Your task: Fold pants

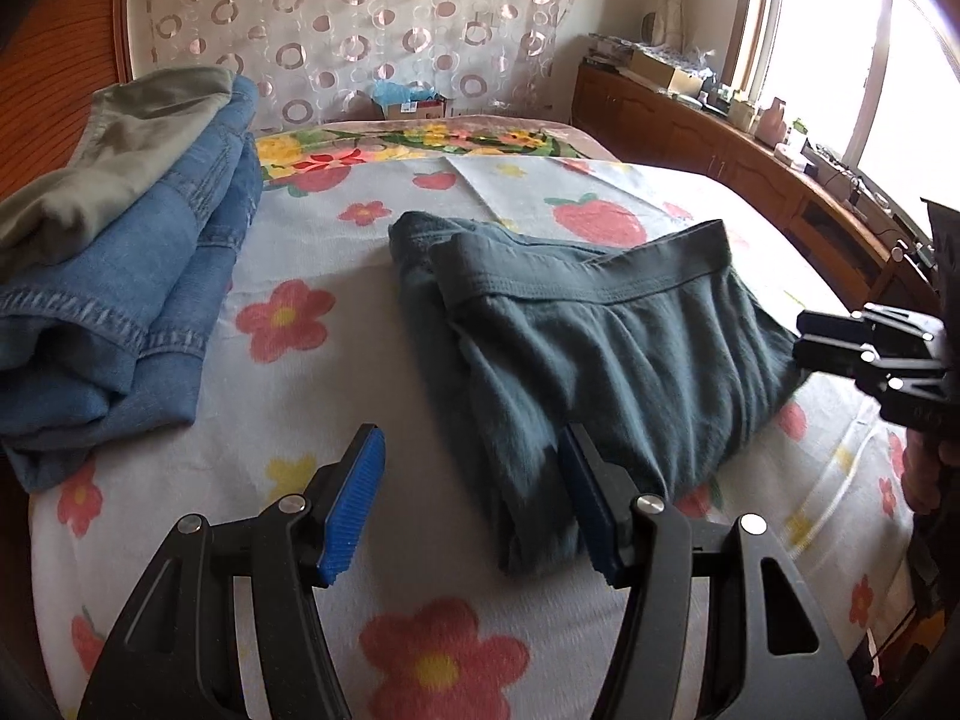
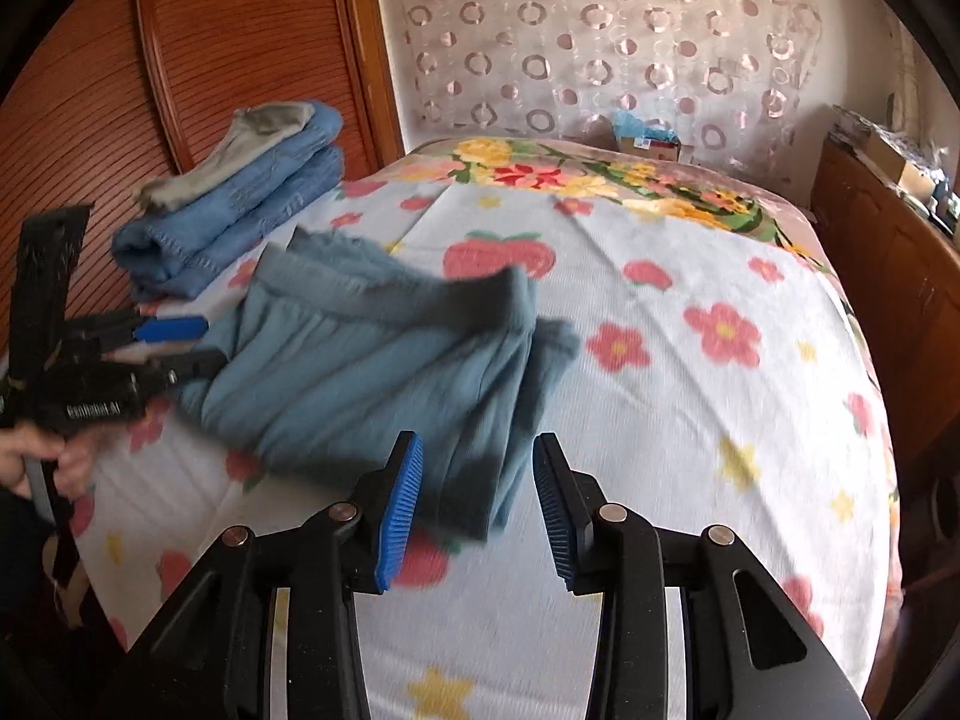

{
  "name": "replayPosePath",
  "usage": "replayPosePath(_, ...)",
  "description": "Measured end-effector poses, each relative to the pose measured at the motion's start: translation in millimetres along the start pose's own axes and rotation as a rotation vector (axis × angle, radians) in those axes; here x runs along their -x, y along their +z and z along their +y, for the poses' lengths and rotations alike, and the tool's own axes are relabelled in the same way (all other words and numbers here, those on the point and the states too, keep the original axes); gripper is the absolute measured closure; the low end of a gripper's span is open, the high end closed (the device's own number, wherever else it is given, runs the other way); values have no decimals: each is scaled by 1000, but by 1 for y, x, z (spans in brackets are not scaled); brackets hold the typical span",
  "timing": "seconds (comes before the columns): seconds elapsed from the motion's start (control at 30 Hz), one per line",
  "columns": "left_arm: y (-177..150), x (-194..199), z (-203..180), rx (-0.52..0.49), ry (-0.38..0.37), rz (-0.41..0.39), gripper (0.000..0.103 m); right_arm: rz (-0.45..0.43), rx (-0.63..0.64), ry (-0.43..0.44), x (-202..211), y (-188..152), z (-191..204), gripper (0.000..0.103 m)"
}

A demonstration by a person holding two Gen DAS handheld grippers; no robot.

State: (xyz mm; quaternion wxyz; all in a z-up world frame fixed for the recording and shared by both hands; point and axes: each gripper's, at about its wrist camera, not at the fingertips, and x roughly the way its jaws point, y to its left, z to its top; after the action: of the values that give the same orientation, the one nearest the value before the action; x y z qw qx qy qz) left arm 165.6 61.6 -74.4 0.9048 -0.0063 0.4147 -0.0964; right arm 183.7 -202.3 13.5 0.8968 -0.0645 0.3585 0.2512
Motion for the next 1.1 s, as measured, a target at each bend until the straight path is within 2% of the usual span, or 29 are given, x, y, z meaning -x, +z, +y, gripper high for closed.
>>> replayPosePath(0.23, -20, 15, -4, -19, -28, 9, 42, 15, 11, 22, 9, -15, -3, 63)
replayPosePath(0.37, -22, 13, -8, -46, -11, 15, 43, 29, 8, 44, 8, -15, -2, 67)
replayPosePath(0.47, -20, 13, -9, -44, -34, 16, 54, 33, -4, 48, 6, -14, -5, 67)
replayPosePath(0.63, -21, 13, -15, -57, -61, 17, 65, 41, -17, 52, -4, -7, 1, 67)
replayPosePath(0.73, -21, 12, -17, -62, -79, 15, 77, 45, -12, 45, -7, -7, 3, 79)
replayPosePath(0.77, -21, 12, -17, -66, -80, 12, 81, 42, -11, 49, -6, -7, 4, 87)
replayPosePath(0.8, -21, 12, -18, -68, -80, 8, 88, 37, -8, 54, -5, -8, 4, 89)
replayPosePath(0.87, -21, 16, -16, -63, -78, -8, 93, 18, -13, 50, 0, -8, 2, 93)
replayPosePath(1.1, -26, 40, -18, -80, -69, -49, 95, -11, 14, 66, 22, -18, 8, 94)
